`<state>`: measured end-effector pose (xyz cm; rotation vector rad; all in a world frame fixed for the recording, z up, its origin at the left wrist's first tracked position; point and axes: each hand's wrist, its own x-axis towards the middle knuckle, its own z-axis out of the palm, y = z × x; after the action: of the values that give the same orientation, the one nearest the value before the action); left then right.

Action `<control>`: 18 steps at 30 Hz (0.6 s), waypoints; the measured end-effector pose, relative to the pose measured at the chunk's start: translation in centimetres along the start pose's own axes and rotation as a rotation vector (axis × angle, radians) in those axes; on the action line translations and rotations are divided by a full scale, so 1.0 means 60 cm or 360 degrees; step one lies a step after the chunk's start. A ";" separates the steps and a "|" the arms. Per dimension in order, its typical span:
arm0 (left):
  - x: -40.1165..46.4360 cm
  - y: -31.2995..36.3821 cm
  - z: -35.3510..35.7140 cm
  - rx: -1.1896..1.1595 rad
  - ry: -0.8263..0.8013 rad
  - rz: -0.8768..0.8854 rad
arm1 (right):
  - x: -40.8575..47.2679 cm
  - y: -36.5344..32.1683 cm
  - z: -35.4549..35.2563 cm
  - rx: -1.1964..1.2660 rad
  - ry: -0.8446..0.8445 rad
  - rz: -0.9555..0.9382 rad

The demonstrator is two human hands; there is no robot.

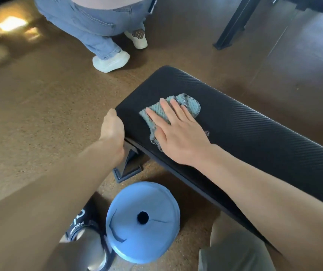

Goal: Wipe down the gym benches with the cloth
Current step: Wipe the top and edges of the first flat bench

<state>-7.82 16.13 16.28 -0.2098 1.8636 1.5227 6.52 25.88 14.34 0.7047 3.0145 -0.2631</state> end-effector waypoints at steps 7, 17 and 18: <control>0.009 -0.006 -0.023 0.0027 -0.0247 -0.0025 | -0.050 -0.052 0.001 -0.0070 0.0039 -0.0069; 0.026 -0.025 -0.055 -0.0324 -0.0530 -0.0102 | -0.052 -0.051 -0.003 -0.0440 -0.0086 -0.0440; 0.026 -0.025 -0.055 -0.0373 -0.0558 -0.0120 | -0.029 -0.061 -0.003 -0.0425 -0.0061 -0.0454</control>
<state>-9.55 13.15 14.33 -0.1099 1.3912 1.6079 6.46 21.90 15.20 0.2460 3.0224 0.1187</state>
